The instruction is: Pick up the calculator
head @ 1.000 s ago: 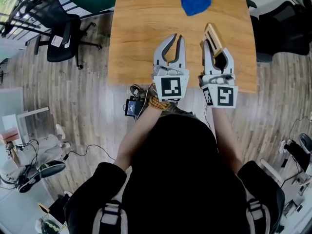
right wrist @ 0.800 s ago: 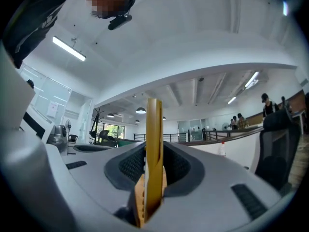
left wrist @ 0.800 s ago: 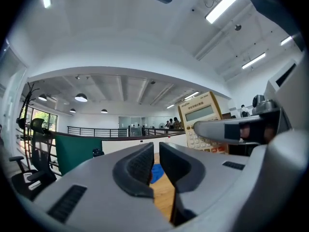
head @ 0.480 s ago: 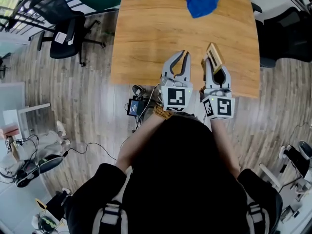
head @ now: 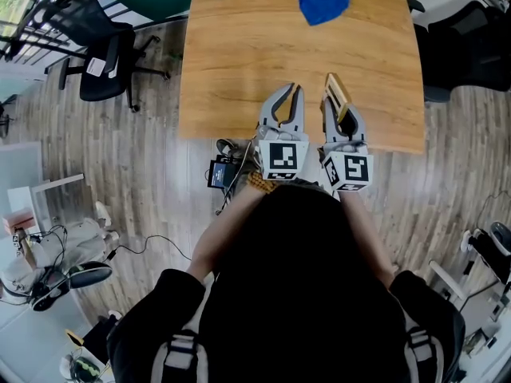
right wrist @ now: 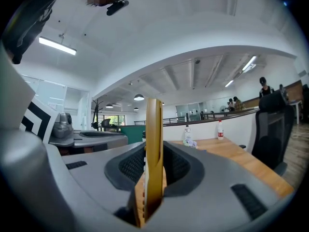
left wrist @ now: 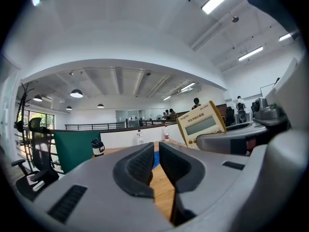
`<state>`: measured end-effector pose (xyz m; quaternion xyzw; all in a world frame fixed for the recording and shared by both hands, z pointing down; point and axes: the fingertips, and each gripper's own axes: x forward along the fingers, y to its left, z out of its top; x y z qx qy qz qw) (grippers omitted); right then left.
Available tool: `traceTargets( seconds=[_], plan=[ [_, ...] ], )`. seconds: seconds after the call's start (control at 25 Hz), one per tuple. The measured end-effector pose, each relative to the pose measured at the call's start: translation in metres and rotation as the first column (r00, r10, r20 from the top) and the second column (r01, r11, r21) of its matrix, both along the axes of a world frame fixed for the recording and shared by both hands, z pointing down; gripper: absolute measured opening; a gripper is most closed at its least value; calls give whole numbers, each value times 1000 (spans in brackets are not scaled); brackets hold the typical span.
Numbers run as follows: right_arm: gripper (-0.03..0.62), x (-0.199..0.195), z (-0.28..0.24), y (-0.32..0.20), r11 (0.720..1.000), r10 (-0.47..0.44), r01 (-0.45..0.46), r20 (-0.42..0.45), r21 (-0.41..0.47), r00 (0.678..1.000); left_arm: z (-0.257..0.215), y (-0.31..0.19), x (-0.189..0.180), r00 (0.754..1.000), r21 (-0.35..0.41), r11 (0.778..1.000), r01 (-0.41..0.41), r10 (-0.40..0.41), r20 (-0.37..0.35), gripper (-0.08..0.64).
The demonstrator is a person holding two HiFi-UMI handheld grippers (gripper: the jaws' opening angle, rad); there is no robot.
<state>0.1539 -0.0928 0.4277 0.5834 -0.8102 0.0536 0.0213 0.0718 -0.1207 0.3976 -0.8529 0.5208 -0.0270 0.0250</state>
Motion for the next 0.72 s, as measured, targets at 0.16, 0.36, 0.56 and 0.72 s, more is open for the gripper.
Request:
traceTargets(
  seconds=[0.16, 0.36, 0.56, 0.72],
  plan=[
    [87, 4, 5, -4, 998, 20, -17, 49, -52, 999, 4, -2, -1, 1000, -10, 1000, 0, 0, 8, 51],
    [87, 6, 11, -6, 996, 36, -30, 75, -81, 997, 11, -3, -2, 1000, -26, 1000, -8, 8, 8, 51],
    [86, 7, 17, -4, 995, 48, -40, 77, -95, 996, 14, -1, 0, 1000, -32, 999, -28, 28, 11, 51],
    [86, 10, 21, -4, 994, 50, -41, 90, -100, 995, 18, 0, 1, 999, -42, 999, -32, 32, 15, 51]
  ],
)
